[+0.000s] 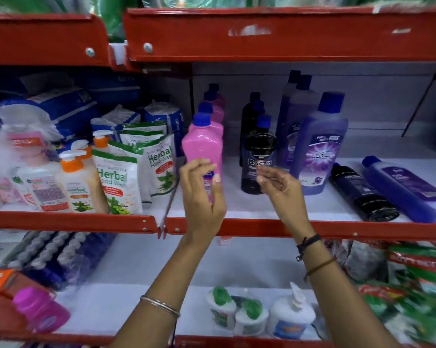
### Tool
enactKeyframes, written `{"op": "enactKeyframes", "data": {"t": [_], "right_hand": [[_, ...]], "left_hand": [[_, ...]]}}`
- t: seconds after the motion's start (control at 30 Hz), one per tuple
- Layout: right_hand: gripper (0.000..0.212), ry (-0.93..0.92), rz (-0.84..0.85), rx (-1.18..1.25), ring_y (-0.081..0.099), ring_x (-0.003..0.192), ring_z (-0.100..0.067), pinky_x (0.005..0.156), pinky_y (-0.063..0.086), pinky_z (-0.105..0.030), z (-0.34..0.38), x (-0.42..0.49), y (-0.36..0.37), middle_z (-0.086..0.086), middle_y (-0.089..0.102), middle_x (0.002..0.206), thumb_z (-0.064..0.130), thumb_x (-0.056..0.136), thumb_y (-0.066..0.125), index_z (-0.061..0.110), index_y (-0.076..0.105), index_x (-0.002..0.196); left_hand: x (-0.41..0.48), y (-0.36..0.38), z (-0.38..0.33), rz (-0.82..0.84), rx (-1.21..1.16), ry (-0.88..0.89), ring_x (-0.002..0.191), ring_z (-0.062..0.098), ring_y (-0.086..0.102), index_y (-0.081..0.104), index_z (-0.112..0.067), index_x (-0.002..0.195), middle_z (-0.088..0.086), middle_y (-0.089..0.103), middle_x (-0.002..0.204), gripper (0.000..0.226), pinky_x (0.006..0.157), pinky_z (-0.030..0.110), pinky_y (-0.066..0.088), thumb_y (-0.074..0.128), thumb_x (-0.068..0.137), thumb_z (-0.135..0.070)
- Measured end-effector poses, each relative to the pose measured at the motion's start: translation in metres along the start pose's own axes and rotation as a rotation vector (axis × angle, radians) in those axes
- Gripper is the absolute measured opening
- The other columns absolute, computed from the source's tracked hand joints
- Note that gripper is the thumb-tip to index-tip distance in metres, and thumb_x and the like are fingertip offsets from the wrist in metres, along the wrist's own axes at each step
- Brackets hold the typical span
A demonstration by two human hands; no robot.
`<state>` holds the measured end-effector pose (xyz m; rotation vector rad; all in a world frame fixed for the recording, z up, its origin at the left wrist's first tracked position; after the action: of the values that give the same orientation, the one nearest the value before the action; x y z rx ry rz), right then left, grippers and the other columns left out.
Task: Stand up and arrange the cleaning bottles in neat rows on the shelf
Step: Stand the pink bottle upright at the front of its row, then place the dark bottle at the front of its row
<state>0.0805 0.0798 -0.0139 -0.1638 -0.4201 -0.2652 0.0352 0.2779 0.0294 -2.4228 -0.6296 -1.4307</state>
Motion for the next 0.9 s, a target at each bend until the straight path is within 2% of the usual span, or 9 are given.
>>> {"op": "enactKeyframes", "data": {"t": [0.07, 0.13, 0.2, 0.33, 0.4, 0.53, 0.6, 0.7, 0.9], "right_hand": [[0.024, 0.002, -0.053, -0.056, 0.066, 0.098, -0.019, 0.089, 0.054, -0.035, -0.003, 0.001, -0.03, -0.005, 0.07, 0.11, 0.018, 0.086, 0.066, 0.02, 0.063, 0.11], [0.03, 0.004, -0.112, -0.128, 0.065, 0.094, -0.017, 0.085, 0.053, -0.025, -0.007, 0.003, -0.066, -0.005, 0.067, 0.11, 0.015, 0.086, 0.066, 0.015, 0.06, 0.115], [0.03, 0.001, -0.18, -0.204, 0.064, 0.09, -0.016, 0.083, 0.052, -0.021, -0.007, 0.005, -0.101, -0.003, 0.066, 0.106, 0.01, 0.086, 0.064, 0.01, 0.059, 0.115], [0.021, 0.011, -0.318, -0.395, 0.065, 0.093, -0.025, 0.084, 0.051, -0.034, -0.013, 0.009, -0.182, -0.01, 0.068, 0.098, 0.004, 0.086, 0.057, 0.003, 0.065, 0.105], [0.022, 0.049, -0.327, -0.533, 0.064, 0.099, -0.034, 0.084, 0.048, -0.036, -0.023, 0.016, -0.21, -0.02, 0.069, 0.105, 0.003, 0.084, 0.054, 0.002, 0.065, 0.103], [0.032, 0.321, -0.177, -0.666, 0.056, 0.111, -0.041, 0.085, 0.043, -0.034, -0.058, 0.033, -0.239, -0.03, 0.059, 0.121, 0.019, 0.093, 0.051, -0.003, 0.056, 0.116], [0.04, 0.426, -0.11, -0.651, 0.059, 0.104, -0.041, 0.085, 0.046, -0.037, -0.074, 0.038, -0.246, -0.03, 0.059, 0.118, 0.033, 0.093, 0.052, -0.003, 0.058, 0.112], [0.044, 0.432, -0.068, -0.577, 0.065, 0.088, -0.036, 0.077, 0.053, -0.039, -0.08, 0.042, -0.254, -0.024, 0.067, 0.099, 0.042, 0.089, 0.058, -0.001, 0.063, 0.098], [0.028, 0.332, -0.138, -0.362, 0.069, 0.08, -0.033, 0.078, 0.057, -0.043, -0.078, 0.038, -0.264, -0.015, 0.073, 0.082, 0.033, 0.081, 0.07, 0.005, 0.069, 0.083]], "left_hand": [[-0.002, 0.029, -0.019, 0.093, -0.059, 0.03, 0.104, 0.002, 0.045, 0.055, -0.001, 0.102, 0.003, 0.049, 0.106, 0.015, 0.095, 0.013, 0.035, 0.049, 0.089, -0.005], [-0.011, 0.07, -0.033, 0.232, -0.14, -0.035, 0.099, 0.009, 0.049, 0.054, -0.003, 0.103, 0.003, 0.05, 0.104, 0.014, 0.091, 0.017, 0.039, 0.05, 0.09, -0.006], [-0.026, 0.116, -0.038, 0.425, -0.187, -0.188, 0.096, 0.01, 0.053, 0.053, -0.008, 0.106, 0.003, 0.054, 0.106, 0.016, 0.086, 0.021, 0.043, 0.051, 0.091, -0.014], [-0.077, 0.204, -0.047, 0.837, -0.289, -0.647, 0.088, 0.009, 0.053, 0.053, -0.007, 0.111, 0.004, 0.057, 0.105, 0.025, 0.07, 0.011, 0.042, 0.052, 0.092, -0.023], [-0.094, 0.228, -0.051, 0.952, -0.221, -0.702, 0.094, 0.012, 0.052, 0.052, -0.005, 0.117, 0.005, 0.056, 0.109, 0.032, 0.074, 0.017, 0.042, 0.05, 0.093, -0.026], [-0.102, 0.27, -0.054, 0.974, -0.194, -0.802, 0.094, 0.025, 0.057, 0.057, -0.013, 0.094, 0.011, 0.059, 0.101, 0.012, 0.079, 0.03, 0.046, 0.047, 0.093, -0.02], [-0.108, 0.288, -0.055, 1.035, -0.116, -0.788, 0.091, 0.032, 0.061, 0.056, -0.009, 0.094, 0.016, 0.063, 0.098, 0.02, 0.077, 0.037, 0.049, 0.046, 0.093, -0.026], [-0.114, 0.305, -0.061, 1.065, -0.019, -0.681, 0.082, 0.027, 0.06, 0.056, -0.007, 0.1, 0.017, 0.066, 0.099, 0.032, 0.061, 0.031, 0.044, 0.05, 0.091, -0.037], [-0.114, 0.306, -0.069, 0.96, -0.142, -0.653, 0.091, 0.024, 0.064, 0.056, -0.009, 0.11, 0.012, 0.069, 0.101, 0.034, 0.075, 0.03, 0.049, 0.066, 0.082, -0.027]]}}
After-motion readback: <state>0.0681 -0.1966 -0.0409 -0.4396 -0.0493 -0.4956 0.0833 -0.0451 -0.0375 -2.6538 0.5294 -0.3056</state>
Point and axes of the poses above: each hand's wrist, its own x-axis towards the middle knuckle, its own y-axis out of the palm, z = x × y, the point moved 7 cm from there along x, towards the middle knuckle
